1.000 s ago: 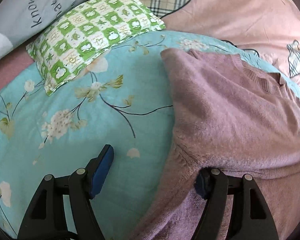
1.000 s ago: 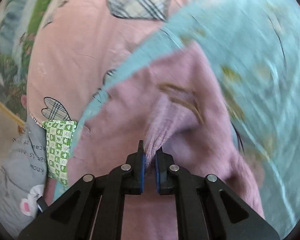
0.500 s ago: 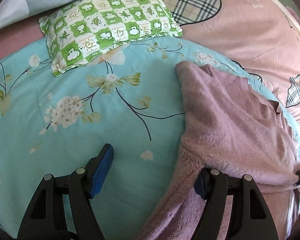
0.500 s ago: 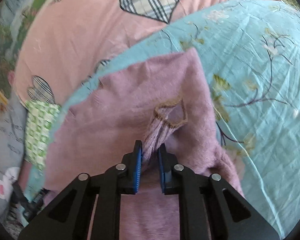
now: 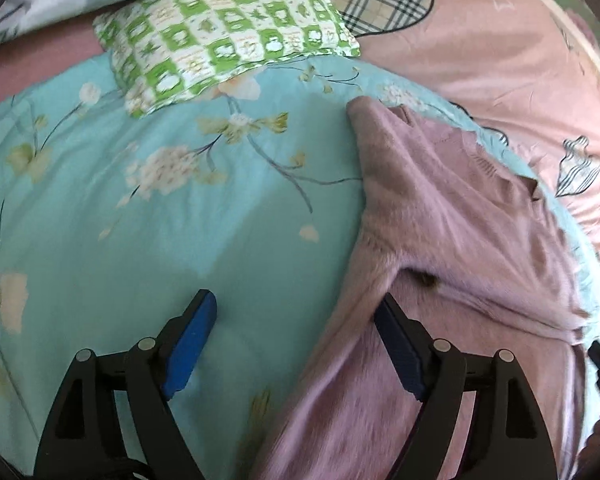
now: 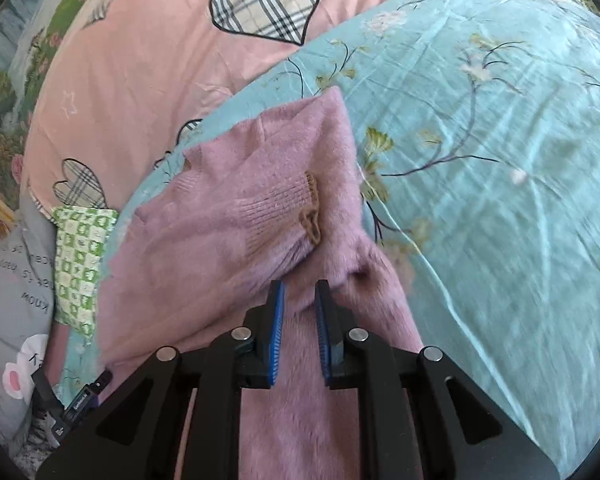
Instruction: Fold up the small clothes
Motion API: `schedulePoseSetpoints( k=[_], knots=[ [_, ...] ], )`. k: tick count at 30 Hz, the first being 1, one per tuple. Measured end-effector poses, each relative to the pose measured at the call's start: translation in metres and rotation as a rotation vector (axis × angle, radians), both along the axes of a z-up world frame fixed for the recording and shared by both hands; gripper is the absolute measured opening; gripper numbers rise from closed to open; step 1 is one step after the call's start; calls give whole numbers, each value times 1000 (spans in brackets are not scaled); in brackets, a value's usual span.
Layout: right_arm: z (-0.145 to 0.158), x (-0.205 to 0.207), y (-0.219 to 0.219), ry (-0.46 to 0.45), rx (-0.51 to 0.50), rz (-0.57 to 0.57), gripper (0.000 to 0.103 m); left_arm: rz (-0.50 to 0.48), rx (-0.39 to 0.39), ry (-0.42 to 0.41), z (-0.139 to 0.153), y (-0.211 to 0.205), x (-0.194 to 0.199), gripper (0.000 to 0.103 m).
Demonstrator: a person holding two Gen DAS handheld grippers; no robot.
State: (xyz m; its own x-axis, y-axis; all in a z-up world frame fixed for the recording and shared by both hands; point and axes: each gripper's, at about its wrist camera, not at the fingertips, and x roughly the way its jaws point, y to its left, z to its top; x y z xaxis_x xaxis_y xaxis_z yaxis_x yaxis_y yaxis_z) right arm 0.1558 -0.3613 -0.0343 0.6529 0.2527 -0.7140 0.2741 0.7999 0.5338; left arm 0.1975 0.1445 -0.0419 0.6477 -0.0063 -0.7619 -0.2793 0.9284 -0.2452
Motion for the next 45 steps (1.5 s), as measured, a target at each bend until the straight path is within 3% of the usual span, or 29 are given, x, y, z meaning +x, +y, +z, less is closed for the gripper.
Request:
schedulePoseSetpoints(
  k=[3, 6, 10, 19, 32, 36, 41, 45],
  knots=[
    [8, -28, 3, -10, 25, 45, 21, 9, -2, 32, 5, 1, -26, 81],
    [17, -55, 5, -21, 12, 87, 31, -5, -17, 36, 14, -6, -66, 81],
    [27, -94, 8, -34, -28, 153, 40, -88, 9, 57, 23, -19, -114, 81],
    [34, -151, 11, -24, -60, 244, 42, -264, 86, 87, 20, -40, -182, 81],
    [12, -223, 8, 37, -36, 306, 43, -315, 28, 100, 2, -33, -228, 81],
    [-2, -239, 7, 35, 12, 326, 43, -357, 0, 80, -5, -42, -239, 79],
    [-17, -245, 14, 10, 112, 361, 43, -470, -106, 67, -6, -58, -243, 77],
    [-24, -244, 24, 5, 141, 396, 43, -474, -129, 57, -8, -56, -244, 73]
  ],
)
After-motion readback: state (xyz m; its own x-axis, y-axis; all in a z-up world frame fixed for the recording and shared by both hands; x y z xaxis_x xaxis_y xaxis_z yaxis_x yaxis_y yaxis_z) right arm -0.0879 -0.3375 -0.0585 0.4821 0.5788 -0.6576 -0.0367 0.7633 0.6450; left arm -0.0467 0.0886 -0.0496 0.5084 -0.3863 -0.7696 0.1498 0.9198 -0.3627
